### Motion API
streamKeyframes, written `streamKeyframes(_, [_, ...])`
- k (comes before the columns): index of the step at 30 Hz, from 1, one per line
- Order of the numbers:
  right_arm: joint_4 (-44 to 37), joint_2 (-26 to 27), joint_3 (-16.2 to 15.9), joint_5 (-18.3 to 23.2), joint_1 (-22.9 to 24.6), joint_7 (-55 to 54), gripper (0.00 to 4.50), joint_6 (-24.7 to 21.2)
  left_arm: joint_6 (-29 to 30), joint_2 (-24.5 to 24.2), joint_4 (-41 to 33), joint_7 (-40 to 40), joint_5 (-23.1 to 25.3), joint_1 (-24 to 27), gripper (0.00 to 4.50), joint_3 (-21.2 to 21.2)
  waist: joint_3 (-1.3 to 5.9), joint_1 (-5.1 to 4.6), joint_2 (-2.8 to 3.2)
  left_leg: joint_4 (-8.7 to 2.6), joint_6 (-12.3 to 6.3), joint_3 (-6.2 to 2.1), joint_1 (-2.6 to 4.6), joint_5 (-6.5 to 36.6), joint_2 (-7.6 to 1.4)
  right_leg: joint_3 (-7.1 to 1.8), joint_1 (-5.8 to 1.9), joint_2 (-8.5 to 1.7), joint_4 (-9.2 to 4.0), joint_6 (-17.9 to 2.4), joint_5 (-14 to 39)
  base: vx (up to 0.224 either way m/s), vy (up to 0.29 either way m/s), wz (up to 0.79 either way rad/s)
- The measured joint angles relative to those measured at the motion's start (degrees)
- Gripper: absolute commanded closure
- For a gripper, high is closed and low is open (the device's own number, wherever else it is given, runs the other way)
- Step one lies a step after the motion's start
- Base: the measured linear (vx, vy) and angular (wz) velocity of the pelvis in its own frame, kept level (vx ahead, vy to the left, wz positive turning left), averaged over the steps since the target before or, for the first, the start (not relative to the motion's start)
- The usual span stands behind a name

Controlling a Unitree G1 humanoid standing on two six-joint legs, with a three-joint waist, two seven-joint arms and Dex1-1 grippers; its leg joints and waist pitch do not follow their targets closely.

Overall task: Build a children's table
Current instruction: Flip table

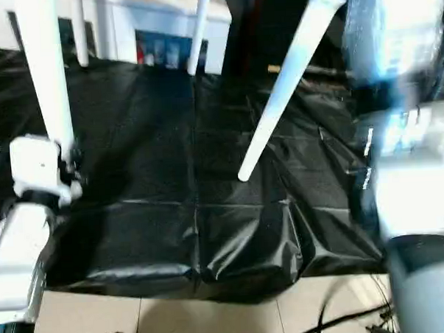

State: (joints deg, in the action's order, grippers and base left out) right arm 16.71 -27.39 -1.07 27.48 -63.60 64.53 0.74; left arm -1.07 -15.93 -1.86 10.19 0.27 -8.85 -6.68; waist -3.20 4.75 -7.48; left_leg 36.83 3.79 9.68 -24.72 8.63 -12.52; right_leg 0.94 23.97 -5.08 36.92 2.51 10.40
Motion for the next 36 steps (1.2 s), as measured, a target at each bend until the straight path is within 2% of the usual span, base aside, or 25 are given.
streamKeyframes(3, [-5.88, 0.38, -2.47, 0.18, 9.43, -2.76, 0.00, -4.55, -0.83, -1.33, 1.42, 2.35, -2.36, 1.07, 2.91, -0.78, -0.06, 0.32, 0.09, -0.04, 0.02, -0.02, 0.34, 0.00, 0.01, 0.01, -0.02, -0.01, 0.03, 0.04, 0.02, 0.000, 0.000, 0.00])
streamKeyframes(5, [-7.46, 0.76, -3.08, -0.05, 12.64, -4.83, 0.00, -5.96, -1.28, -1.89, 1.75, 3.67, -3.11, 1.31, 2.91, -1.12, -0.12, 0.32, 0.17, -0.08, 0.03, -0.07, 0.36, 0.00, 0.03, 0.02, 0.03, -0.05, 0.00, 0.04, 0.02, -0.029, -0.002, -0.03])
streamKeyframes(7, [-9.23, 1.56, -3.16, -1.19, 15.90, -7.04, 0.00, -6.29, -1.45, -2.32, 2.27, 4.66, -3.66, 1.35, 2.91, -1.30, -0.18, 0.27, 0.29, -0.22, 0.04, -0.07, 0.61, 0.01, 0.05, 0.08, 0.03, -0.06, -0.11, 0.06, 0.03, 0.000, 0.000, 0.00])
streamKeyframes(10, [-11.98, 4.13, -4.24, -5.21, 25.65, -11.83, 0.00, -5.36, -1.76, -3.80, 3.43, 6.63, -4.78, 1.15, 2.91, -1.43, 0.06, 0.24, 0.12, -0.60, 0.05, -0.27, 0.87, 0.02, 0.09, 0.56, -0.27, -0.06, -0.67, 0.06, 0.03, 0.000, 0.000, 0.00])
streamKeyframes(12, [-10.87, 6.99, -5.06, -8.85, 32.33, -16.18, 0.00, -3.12, -1.84, -4.17, 4.37, 7.22, -5.15, 0.59, 2.35, -1.45, -0.05, 0.21, 0.58, -0.63, 0.05, -0.61, 0.83, 0.02, 0.02, 1.26, -0.44, -0.23, -1.30, 0.05, 0.03, 0.000, 0.000, 0.00])
streamKeyframes(13, [-10.86, 7.66, -5.06, -9.33, 34.29, -17.63, 0.00, -2.89, -1.83, -4.23, 4.71, 7.34, -5.15, 0.34, 2.35, -1.37, -0.10, 0.22, 0.74, -0.66, 0.05, -0.72, 0.81, 0.02, 0.00, 1.36, -0.49, -0.22, -1.54, 0.05, 0.03, 0.000, 0.000, 0.00])
streamKeyframes(14, [-10.73, 8.71, -5.21, -9.98, 38.97, -20.40, 0.00, -2.50, -1.78, -5.28, 5.26, 8.28, -4.83, 0.22, 2.19, -1.20, -0.15, 0.17, 1.04, -0.90, 0.05, -0.84, 0.89, 0.02, 0.03, 1.45, -0.67, -0.22, -2.02, 0.05, 0.03, 0.000, 0.000, 0.00])
streamKeyframes(16, [-9.94, 8.74, -5.01, -9.97, 42.14, -21.95, 0.00, -2.24, -1.51, -6.35, 6.21, 8.54, -3.84, 0.19, 2.11, -1.01, -0.38, -0.08, 1.37, -0.94, 0.05, -0.85, 1.22, 0.02, 0.22, 1.47, -0.85, -0.26, -2.25, 0.05, 0.03, 0.000, 0.000, 0.00])
streamKeyframes(18, [-8.94, 9.59, -4.28, -10.27, 45.42, -24.07, 0.00, -0.66, -0.90, -6.41, 6.82, 8.54, -3.77, 0.20, 1.93, -1.07, -0.64, -0.59, 2.02, -1.30, 0.04, -0.96, 1.63, 0.02, 0.37, 1.77, -1.21, -0.32, -2.90, 0.05, 0.04, 0.000, 0.000, 0.00])
streamKeyframes(20, [-7.80, 11.37, -2.66, -11.47, 46.61, -27.40, 0.00, 0.20, -0.30, -6.70, 6.90, 8.41, -3.68, 0.19, 1.78, -1.28, -0.92, -1.31, 2.59, -1.64, 0.04, -1.16, 1.65, 0.02, 0.31, 2.75, -1.35, -0.46, -3.49, 0.03, 0.05, -0.059, 0.006, -0.09])
streamKeyframes(21, [-7.06, 12.60, -0.97, -12.19, 47.01, -30.15, 0.00, 0.82, -0.18, -6.88, 6.95, 8.25, -3.36, 0.17, 1.72, -1.28, -1.15, -1.45, 2.94, -2.08, 0.04, -1.16, 1.68, 0.02, 0.08, 3.26, -1.84, -0.48, -3.39, -0.81, 0.56, -0.100, -0.012, -0.05])
streamKeyframes(22, [-6.72, 13.02, 0.01, -12.48, 47.33, -31.67, 0.00, 1.14, -0.14, -6.93, 7.11, 8.25, -3.29, 0.14, 1.66, -1.21, -1.33, -1.12, 3.18, -2.56, 0.05, -0.65, 1.44, 0.02, -0.06, 3.54, -1.85, -0.47, -2.07, -2.11, 1.59, -0.121, -0.054, 0.06])
streamKeyframes(23, [-6.46, 13.11, 1.60, -12.64, 48.02, -33.48, 0.00, 1.41, -0.06, -6.97, 7.13, 8.31, -3.30, -0.60, 1.59, -0.76, -1.29, 0.10, 2.41, -2.89, 0.05, 1.30, 1.71, 0.01, -0.34, 3.04, -1.66, -0.53, 3.00, -4.04, 4.75, -0.121, -0.054, 0.06])
streamKeyframes(24, [-6.07, 13.24, 2.48, -13.01, 47.63, -35.39, 0.00, 1.57, -0.09, -6.96, 6.82, 7.93, -3.25, -0.80, 1.50, -1.02, -0.63, 1.04, 0.57, -2.41, 0.11, 2.56, 1.96, 0.09, -0.30, 1.01, -1.25, -0.09, 5.06, -1.33, 5.84, 0.041, -0.135, 0.13])
streamKeyframes(25, [-5.65, 13.14, 3.21, -13.50, 46.74, -37.04, 0.00, 1.79, -0.04, -6.70, 6.85, 7.52, -3.10, -0.33, 1.41, -1.27, -0.71, 1.20, 0.75, 1.00, 1.06, 1.96, 1.51, 2.17, -0.42, 0.57, -0.25, -0.30, 5.63, -1.15, 5.82, 0.098, -0.092, 0.07])
streamKeyframes(26, [-5.07, 13.47, 3.25, -13.69, 45.78, -38.32, 0.00, 1.83, 0.01, -6.70, 6.94, 7.07, -2.93, 1.32, 1.35, -1.71, -0.47, 2.03, 1.48, 4.28, 0.52, -0.54, 1.89, 2.89, 0.33, 0.67, 0.40, -0.17, 5.82, -1.16, 5.82, 0.160, -0.079, -0.20])
streamKeyframes(27, [-4.96, 13.81, 3.56, -13.73, 45.79, -39.36, 0.00, 2.26, 0.37, -6.84, 7.64, 6.82, -2.81, 1.58, 1.30, -1.88, -0.31, 1.79, 2.72, 3.95, 1.87, -3.49, 2.98, 4.58, 1.96, 1.79, 0.12, -0.27, 5.27, -1.16, 5.78, 0.000, 0.000, 0.00])
streamKeyframes(28, [-4.29, 13.91, 3.52, -13.97, 46.13, -40.08, 0.00, 2.29, 0.50, -6.73, 7.66, 6.36, -2.79, 1.13, 1.25, -1.99, -0.46, 1.50, 2.40, 2.43, 2.12, -3.22, 3.09, 4.24, 1.78, 1.63, 0.27, 0.11, 4.33, -1.40, 5.56, 0.000, 0.000, 0.00])
streamKeyframes(29, [-3.65, 13.91, 3.38, -14.29, 46.11, -40.57, 0.00, 2.27, 0.68, -6.53, 7.71, 5.80, -2.80, 1.21, 1.16, -2.10, -0.45, 1.14, 2.36, 1.29, 2.13, -2.42, 3.22, 3.72, 1.26, 1.20, 0.05, 0.69, 2.90, -2.62, 4.65, -0.080, -0.042, 0.25])
streamKeyframes(30, [-3.53, 14.03, 3.11, -14.76, 45.83, -41.12, 0.00, 2.37, 0.82, -6.29, 7.65, 4.95, -2.93, 1.40, 1.16, -2.96, -0.55, 0.86, 2.63, 0.57, 1.92, -2.35, 3.33, 3.34, 1.24, 1.33, -0.46, 0.82, 1.34, -3.43, 2.83, -0.100, -0.002, 0.00])
streamKeyframes(33, [-3.54, 15.34, 2.96, -15.88, 45.91, -42.06, 0.00, 2.49, 0.78, -4.46, 6.35, 3.11, -5.55, 2.00, 1.16, -7.04, -0.60, -0.01, 2.69, -0.15, 1.92, -2.12, 4.07, 3.36, 1.21, 1.71, -1.15, 0.69, -0.31, -3.16, 1.53, -0.102, 0.012, -0.04])
streamKeyframes(34, [-3.59, 15.70, 2.96, -16.00, 46.21, -42.28, 0.00, 2.49, 0.32, -3.30, 5.14, 3.47, -7.67, 2.77, 1.16, -7.91, -0.69, -0.27, 2.84, -0.43, 1.92, -2.24, 4.39, 3.38, 1.14, 2.21, -1.30, 0.66, -1.00, -3.11, 1.56, 0.000, 0.000, 0.00])
streamKeyframes(35, [-3.64, 15.94, 2.96, -16.03, 46.68, -42.39, 0.00, 2.49, -0.31, -2.37, 4.03, 4.11, -9.75, 3.80, 1.16, -8.46, -0.86, -0.67, 3.27, -0.74, 1.91, -2.56, 4.68, 3.38, 0.86, 3.34, -2.10, 0.53, -2.17, -3.07, 1.58, -0.074, 0.021, -0.12])
streamKeyframes(36, [-3.65, 16.25, 2.90, -16.11, 47.65, -42.78, 0.00, 2.49, -0.81, -1.59, 3.12, 5.41, -12.08, 4.95, 1.16, -8.58, -1.10, -1.07, 4.08, -1.54, 1.92, -2.89, 4.67, 3.39, 0.27, 5.07, -3.34, 0.36, -3.54, -3.00, 1.77, -0.096, 0.009, -0.09])
